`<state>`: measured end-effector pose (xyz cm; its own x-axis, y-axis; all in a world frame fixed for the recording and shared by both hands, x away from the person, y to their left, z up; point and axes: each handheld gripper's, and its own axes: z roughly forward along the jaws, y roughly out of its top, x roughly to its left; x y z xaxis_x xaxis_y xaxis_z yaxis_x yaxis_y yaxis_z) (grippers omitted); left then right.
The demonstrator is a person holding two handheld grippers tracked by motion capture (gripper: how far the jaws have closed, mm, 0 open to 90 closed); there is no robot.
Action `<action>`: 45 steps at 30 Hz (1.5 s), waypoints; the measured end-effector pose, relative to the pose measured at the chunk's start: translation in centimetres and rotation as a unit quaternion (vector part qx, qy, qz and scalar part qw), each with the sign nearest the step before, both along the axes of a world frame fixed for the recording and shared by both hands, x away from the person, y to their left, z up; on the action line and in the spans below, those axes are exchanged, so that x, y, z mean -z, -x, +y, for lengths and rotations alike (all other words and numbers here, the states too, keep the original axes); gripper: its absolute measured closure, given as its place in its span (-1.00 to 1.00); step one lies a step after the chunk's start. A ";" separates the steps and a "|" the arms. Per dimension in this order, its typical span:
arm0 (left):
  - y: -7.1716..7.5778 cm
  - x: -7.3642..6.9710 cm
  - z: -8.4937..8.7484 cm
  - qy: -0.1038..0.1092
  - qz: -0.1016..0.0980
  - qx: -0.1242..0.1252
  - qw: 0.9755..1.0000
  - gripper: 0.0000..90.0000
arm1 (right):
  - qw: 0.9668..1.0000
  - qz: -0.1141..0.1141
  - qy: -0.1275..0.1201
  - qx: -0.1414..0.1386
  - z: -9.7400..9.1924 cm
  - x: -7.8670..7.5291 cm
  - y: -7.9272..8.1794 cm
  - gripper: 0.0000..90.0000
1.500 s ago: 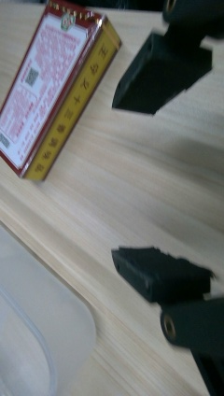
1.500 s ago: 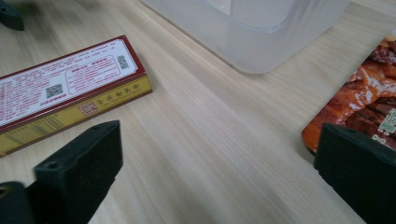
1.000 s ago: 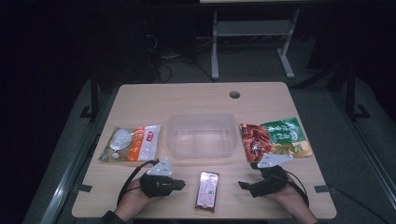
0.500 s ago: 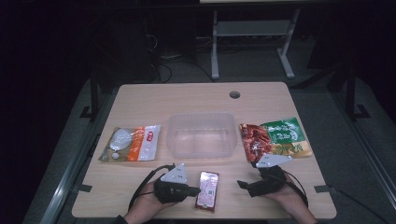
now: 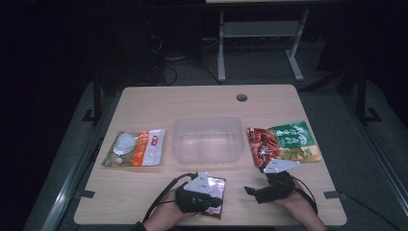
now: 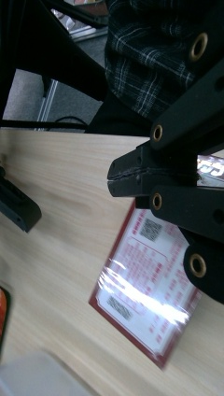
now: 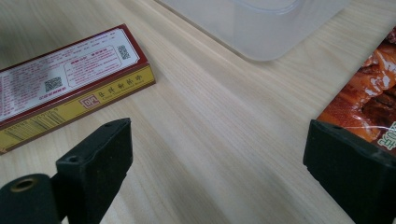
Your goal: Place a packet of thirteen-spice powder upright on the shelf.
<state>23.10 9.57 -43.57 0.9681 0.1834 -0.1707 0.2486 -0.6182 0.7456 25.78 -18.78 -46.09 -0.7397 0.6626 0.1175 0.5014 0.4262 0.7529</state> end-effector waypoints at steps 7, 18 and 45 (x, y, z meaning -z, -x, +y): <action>0.7 0.9 -1.6 -0.016 0.008 0.027 0.999 0.99 | 1.000 -0.003 -0.002 -0.001 0.0 0.0 0.0 -0.83; 1.2 1.5 -1.7 -0.041 0.011 0.032 0.999 0.99 | 1.000 -0.006 -0.002 -0.004 0.1 0.0 0.0 -0.83; -0.2 1.3 2.9 -0.093 -0.004 -0.018 0.995 0.99 | 1.000 -0.006 0.003 -0.006 0.2 0.0 0.2 -0.84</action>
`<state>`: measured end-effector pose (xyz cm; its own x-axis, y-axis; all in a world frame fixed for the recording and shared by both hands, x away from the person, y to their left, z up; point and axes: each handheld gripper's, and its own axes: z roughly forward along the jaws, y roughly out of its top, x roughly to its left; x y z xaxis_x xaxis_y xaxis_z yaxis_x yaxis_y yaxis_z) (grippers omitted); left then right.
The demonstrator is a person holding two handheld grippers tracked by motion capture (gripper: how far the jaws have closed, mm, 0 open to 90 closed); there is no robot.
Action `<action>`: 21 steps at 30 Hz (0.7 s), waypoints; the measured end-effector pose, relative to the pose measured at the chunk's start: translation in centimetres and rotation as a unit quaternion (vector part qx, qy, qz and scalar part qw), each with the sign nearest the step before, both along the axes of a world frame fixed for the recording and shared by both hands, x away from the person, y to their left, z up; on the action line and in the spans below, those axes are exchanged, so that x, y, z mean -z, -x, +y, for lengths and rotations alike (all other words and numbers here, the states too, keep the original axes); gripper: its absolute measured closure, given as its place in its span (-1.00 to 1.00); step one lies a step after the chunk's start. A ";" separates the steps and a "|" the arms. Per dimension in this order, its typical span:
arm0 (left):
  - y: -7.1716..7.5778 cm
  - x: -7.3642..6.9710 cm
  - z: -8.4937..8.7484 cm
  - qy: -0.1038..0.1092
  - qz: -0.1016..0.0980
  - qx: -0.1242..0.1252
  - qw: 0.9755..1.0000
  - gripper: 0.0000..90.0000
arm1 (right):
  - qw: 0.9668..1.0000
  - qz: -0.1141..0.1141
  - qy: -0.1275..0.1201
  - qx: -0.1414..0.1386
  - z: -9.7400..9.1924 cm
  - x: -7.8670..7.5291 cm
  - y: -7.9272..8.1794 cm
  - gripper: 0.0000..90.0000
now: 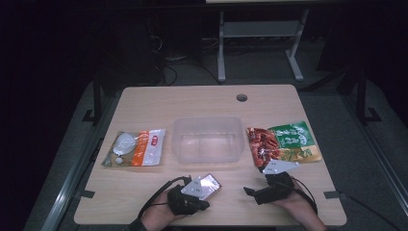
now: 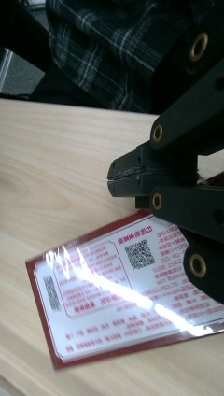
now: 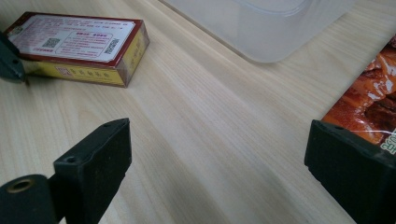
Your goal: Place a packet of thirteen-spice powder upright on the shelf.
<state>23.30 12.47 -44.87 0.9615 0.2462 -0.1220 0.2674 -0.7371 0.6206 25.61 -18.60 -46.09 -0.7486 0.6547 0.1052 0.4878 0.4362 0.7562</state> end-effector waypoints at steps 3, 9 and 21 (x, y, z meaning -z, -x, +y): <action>-0.2 -0.1 0.5 -0.006 -0.006 -0.008 1.000 0.99 | 1.000 -0.001 0.000 0.000 0.0 0.0 0.0 -0.84; -0.8 -0.2 2.1 -0.015 -0.009 -0.021 1.000 0.99 | 1.000 0.005 0.001 0.001 0.0 0.0 0.0 -0.84; -1.3 -0.3 4.4 -0.034 -0.020 -0.043 0.998 0.99 | 1.000 0.004 0.003 0.002 0.0 0.1 0.0 -0.84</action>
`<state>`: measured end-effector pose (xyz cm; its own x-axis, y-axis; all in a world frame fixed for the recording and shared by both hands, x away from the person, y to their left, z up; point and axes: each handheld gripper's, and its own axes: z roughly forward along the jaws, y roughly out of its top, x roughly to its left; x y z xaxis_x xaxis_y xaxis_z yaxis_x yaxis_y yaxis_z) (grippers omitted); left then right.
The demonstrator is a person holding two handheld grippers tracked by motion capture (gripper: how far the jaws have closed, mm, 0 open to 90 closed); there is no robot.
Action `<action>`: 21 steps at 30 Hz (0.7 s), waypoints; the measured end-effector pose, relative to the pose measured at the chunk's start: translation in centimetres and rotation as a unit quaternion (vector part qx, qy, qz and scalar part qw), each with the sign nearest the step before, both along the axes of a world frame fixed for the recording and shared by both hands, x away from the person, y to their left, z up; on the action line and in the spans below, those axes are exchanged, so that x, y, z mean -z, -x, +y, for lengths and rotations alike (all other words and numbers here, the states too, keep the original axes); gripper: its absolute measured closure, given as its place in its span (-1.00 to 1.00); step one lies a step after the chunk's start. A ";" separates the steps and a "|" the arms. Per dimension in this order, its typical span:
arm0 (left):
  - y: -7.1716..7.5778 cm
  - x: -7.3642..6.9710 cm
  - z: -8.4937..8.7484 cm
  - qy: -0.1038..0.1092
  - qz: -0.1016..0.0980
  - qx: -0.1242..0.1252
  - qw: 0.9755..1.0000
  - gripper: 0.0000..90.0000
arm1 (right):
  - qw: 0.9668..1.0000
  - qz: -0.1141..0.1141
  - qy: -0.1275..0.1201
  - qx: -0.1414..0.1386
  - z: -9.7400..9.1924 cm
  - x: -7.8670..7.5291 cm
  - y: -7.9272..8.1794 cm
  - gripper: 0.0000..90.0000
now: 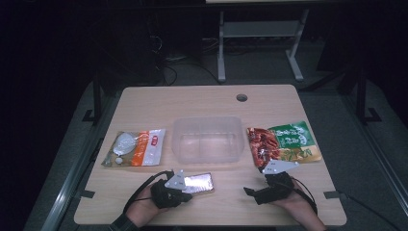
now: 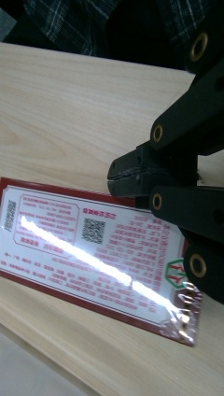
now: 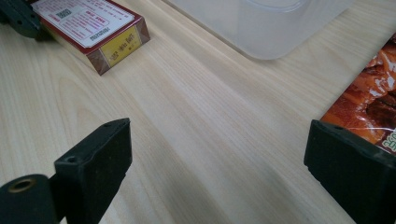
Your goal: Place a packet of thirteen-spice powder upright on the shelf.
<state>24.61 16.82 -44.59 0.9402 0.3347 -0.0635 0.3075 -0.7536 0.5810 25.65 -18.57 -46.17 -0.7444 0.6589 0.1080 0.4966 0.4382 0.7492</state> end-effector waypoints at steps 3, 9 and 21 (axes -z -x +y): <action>-0.1 -0.1 0.7 -0.005 -0.003 -0.010 1.000 0.99 | 1.000 -0.002 0.000 -0.001 -0.1 0.0 0.0 -0.84; -0.3 0.0 1.7 -0.016 -0.010 -0.015 1.000 0.99 | 1.000 0.001 0.001 -0.002 0.0 0.0 0.0 -0.84; -0.9 -1.6 4.4 0.036 -0.021 -0.007 0.999 0.58 | 1.000 0.004 0.002 -0.004 0.1 0.1 -0.1 -0.84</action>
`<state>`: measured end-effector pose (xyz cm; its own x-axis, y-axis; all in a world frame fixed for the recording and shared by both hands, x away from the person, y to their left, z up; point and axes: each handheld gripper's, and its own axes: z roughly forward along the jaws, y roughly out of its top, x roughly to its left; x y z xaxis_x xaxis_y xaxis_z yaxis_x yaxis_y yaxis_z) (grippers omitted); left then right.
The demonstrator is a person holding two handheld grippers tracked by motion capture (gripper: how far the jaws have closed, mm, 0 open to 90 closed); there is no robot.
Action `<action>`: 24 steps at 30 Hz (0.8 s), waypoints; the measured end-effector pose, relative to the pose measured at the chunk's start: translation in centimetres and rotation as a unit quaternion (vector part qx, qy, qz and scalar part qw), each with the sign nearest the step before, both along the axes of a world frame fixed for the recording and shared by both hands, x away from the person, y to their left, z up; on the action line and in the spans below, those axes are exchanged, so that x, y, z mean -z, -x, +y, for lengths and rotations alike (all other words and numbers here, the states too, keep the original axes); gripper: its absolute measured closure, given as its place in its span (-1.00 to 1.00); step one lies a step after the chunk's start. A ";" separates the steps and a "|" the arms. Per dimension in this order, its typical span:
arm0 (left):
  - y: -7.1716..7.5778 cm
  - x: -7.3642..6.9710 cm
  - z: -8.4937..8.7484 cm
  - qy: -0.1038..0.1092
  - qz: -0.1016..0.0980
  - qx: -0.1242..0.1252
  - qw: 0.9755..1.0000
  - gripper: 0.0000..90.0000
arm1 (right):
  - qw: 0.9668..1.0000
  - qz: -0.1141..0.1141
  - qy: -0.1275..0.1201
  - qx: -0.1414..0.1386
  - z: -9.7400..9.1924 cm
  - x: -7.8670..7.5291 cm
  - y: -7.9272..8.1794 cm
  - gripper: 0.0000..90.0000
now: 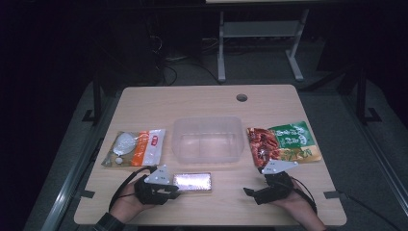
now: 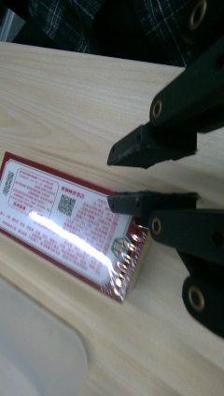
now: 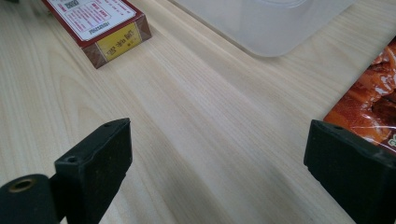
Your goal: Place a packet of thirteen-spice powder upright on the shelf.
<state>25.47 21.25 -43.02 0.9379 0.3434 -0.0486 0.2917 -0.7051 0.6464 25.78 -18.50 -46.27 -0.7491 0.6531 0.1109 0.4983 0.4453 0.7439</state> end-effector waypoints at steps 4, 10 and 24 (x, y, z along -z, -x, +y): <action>-0.7 -0.4 0.7 0.019 0.000 -0.001 1.000 0.26 | 1.000 -0.002 -0.001 -0.002 0.0 0.0 0.0 -0.84; -1.4 -0.1 1.2 0.028 -0.016 0.018 0.999 -0.21 | 1.000 0.000 -0.002 -0.001 0.0 0.0 -0.1 -0.84; -2.8 2.0 0.2 0.005 -0.016 0.038 0.999 -0.64 | 1.000 0.000 -0.002 -0.002 0.1 0.1 -0.2 -0.84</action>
